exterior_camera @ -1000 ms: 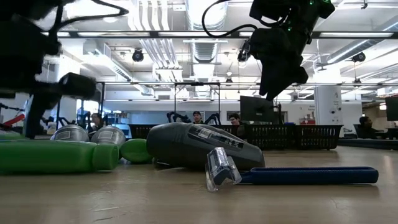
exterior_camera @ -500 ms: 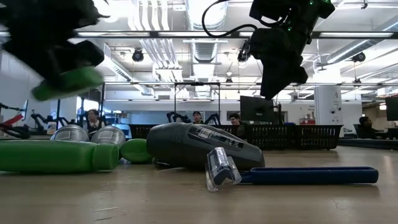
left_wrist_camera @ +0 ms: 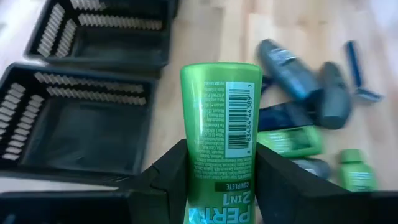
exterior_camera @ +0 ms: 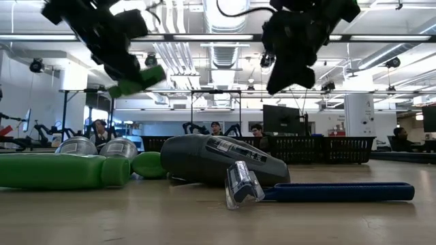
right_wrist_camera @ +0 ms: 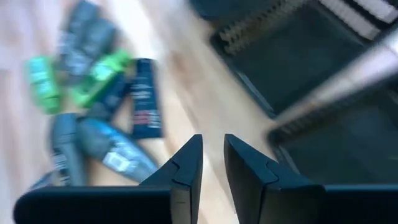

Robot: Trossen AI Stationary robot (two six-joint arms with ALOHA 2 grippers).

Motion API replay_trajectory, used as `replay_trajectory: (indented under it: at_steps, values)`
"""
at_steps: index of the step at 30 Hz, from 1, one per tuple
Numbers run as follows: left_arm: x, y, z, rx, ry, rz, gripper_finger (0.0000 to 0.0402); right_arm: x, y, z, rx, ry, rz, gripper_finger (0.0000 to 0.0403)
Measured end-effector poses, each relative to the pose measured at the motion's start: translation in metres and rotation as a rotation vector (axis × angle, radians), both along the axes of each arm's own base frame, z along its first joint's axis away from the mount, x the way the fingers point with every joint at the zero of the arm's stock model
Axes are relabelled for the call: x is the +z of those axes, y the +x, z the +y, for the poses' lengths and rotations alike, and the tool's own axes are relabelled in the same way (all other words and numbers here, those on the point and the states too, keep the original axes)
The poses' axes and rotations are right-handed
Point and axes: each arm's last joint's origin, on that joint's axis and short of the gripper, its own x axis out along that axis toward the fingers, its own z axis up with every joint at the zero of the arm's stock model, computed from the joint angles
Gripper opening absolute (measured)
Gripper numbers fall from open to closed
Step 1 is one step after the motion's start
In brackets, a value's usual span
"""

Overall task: Pick & Place Travel size toiletries
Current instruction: Put the shampoo into the left black basket

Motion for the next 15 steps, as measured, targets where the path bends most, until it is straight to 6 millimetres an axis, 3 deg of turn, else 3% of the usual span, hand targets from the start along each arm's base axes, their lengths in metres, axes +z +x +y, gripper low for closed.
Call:
replay_trajectory:
  at_steps: [7, 15]
  values:
    - [-0.015, 0.019, 0.030, 0.025, -0.088, -0.006, 0.0149, 0.011, 0.011, 0.007, 0.242, 0.089, -0.176, 0.0041]
    - [-0.017, 0.040, 0.052, 0.055, -0.092, 0.020, 0.0149, 0.012, 0.012, 0.008, 0.271, 0.119, -0.200, 0.0032]
